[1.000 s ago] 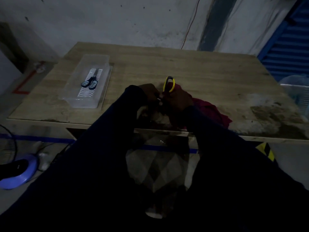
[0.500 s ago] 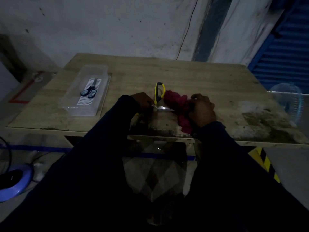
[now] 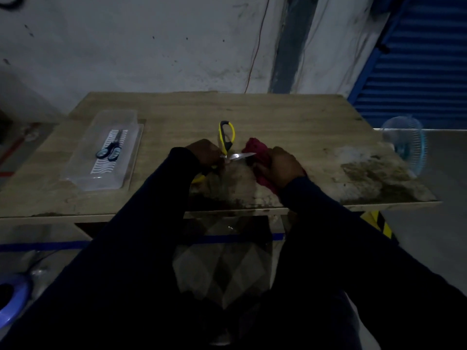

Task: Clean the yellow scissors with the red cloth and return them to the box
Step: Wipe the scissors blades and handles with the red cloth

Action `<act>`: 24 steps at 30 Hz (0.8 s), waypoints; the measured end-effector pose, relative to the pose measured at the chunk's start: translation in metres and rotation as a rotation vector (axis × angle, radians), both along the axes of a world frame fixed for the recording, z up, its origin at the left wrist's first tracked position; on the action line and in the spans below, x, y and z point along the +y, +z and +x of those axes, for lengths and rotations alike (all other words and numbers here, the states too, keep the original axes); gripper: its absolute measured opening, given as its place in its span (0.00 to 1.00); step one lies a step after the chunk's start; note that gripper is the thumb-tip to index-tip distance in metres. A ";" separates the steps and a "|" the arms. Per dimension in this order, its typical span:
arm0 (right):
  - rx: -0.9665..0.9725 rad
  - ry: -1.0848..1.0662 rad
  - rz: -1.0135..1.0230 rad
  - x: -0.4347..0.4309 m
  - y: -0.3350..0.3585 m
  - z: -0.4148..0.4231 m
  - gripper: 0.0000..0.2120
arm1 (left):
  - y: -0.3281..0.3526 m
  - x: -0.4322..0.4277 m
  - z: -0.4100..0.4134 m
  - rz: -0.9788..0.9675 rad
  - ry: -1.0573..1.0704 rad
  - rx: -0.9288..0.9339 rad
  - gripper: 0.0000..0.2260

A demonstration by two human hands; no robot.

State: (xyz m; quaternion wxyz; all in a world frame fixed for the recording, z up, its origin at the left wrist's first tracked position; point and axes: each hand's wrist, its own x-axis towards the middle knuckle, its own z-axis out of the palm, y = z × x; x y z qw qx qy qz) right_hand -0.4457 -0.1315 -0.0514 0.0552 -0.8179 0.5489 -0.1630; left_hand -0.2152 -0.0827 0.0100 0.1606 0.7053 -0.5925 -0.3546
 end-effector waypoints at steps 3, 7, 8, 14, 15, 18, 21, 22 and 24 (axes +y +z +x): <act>-0.262 -0.161 -0.040 -0.006 0.016 -0.023 0.19 | 0.006 -0.007 -0.020 -0.046 -0.027 0.035 0.05; -0.495 -0.360 -0.167 -0.018 0.047 -0.085 0.16 | 0.005 -0.015 -0.045 -0.038 -0.091 0.031 0.07; -0.548 -0.403 -0.222 -0.022 0.053 -0.100 0.17 | 0.003 -0.016 -0.049 -0.039 -0.089 0.030 0.08; -0.439 -0.511 -0.180 -0.061 0.026 -0.172 0.19 | -0.008 -0.026 -0.080 -0.038 -0.098 -0.010 0.04; -0.216 -0.500 -0.090 -0.057 0.015 -0.173 0.21 | -0.010 -0.027 -0.083 -0.033 -0.101 -0.026 0.05; 0.136 -0.406 0.062 -0.043 -0.001 -0.163 0.23 | -0.014 -0.031 -0.083 -0.051 -0.078 -0.023 0.10; 0.123 -0.515 -0.021 -0.032 0.012 -0.135 0.23 | -0.018 -0.032 -0.077 -0.085 -0.004 0.016 0.12; 0.089 -0.536 -0.056 -0.025 0.017 -0.119 0.22 | -0.018 -0.032 -0.074 -0.106 0.010 0.025 0.12; -0.105 -0.403 -0.065 -0.005 0.026 -0.082 0.21 | -0.018 -0.032 -0.065 -0.117 0.112 0.132 0.12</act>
